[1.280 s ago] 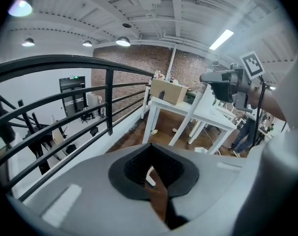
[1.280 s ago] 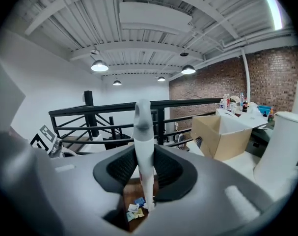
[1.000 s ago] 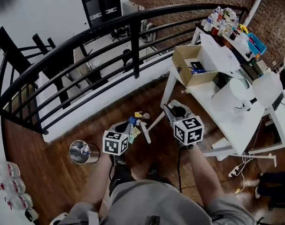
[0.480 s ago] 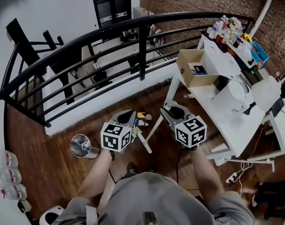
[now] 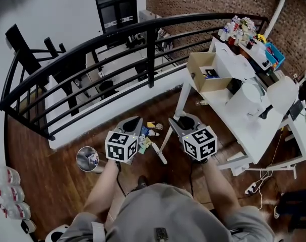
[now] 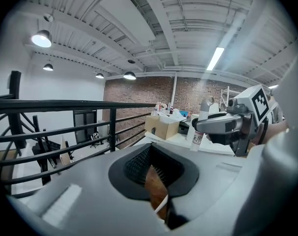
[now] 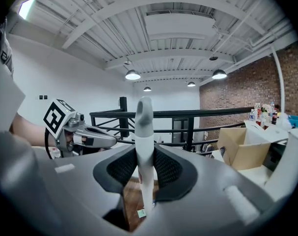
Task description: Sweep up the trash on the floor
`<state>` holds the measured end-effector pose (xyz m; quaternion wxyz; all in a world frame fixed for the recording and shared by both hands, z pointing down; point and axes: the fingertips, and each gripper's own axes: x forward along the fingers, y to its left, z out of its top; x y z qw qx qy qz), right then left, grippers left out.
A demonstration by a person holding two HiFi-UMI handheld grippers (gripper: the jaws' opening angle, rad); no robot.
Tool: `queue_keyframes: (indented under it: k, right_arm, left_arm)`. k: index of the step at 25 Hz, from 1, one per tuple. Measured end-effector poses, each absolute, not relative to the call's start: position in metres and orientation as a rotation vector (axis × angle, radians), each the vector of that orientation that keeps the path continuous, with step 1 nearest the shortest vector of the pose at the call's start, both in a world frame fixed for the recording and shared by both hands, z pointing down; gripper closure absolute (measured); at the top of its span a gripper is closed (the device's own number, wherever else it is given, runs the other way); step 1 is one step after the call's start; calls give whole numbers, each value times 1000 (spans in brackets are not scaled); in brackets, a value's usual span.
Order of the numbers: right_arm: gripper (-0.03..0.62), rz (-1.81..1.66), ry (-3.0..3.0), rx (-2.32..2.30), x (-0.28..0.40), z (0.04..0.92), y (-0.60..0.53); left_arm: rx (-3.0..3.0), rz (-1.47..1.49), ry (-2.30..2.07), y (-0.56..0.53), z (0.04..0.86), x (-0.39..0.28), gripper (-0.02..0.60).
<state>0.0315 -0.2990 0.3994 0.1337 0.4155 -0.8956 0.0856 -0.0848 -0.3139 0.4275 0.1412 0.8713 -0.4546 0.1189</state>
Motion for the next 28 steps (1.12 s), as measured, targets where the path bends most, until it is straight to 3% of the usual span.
queue_keyframes:
  k: [28]
  right_arm:
    - [494, 206, -2575, 1285, 30, 390, -306]
  left_arm:
    - [2522, 311, -1312, -313, 421, -96, 575]
